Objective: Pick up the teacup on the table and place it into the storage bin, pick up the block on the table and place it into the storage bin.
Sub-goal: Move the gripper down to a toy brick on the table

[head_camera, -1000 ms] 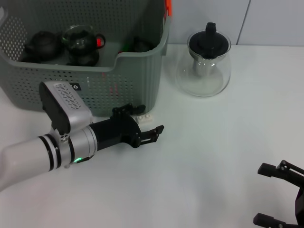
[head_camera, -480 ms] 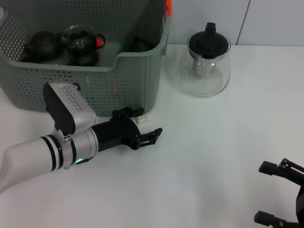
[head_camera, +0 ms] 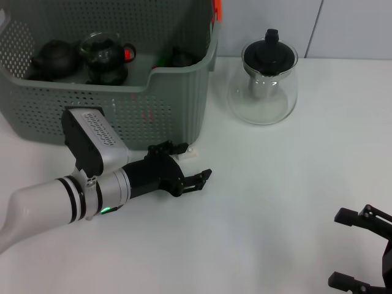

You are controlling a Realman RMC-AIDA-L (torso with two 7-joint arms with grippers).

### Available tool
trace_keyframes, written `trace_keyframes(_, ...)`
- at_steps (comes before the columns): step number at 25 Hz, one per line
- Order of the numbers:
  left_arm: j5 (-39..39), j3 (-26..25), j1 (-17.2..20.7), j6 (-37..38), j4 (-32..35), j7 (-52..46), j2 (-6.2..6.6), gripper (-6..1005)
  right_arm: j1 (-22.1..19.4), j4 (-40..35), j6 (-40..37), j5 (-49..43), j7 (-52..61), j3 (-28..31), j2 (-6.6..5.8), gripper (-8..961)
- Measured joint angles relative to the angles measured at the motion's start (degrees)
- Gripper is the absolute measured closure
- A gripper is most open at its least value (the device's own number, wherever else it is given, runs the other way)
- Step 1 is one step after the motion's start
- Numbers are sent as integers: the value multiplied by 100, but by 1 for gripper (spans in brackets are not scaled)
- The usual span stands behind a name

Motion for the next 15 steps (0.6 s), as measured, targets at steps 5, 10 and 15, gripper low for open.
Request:
trace_keyframes(5, 0, -1, -8, -3, -6, 3, 0, 191, -9, 0, 0, 0, 0, 0, 0, 8)
trace_keyframes(10, -1, -2, -11, -152, -9, 6, 0, 191, -17, 0, 0, 0, 0, 0, 1, 8)
trace_keyframes(15, -14, -6, -13, -168, -43, 10, 0, 192, -23, 0, 0, 0, -1, 0, 11, 6)
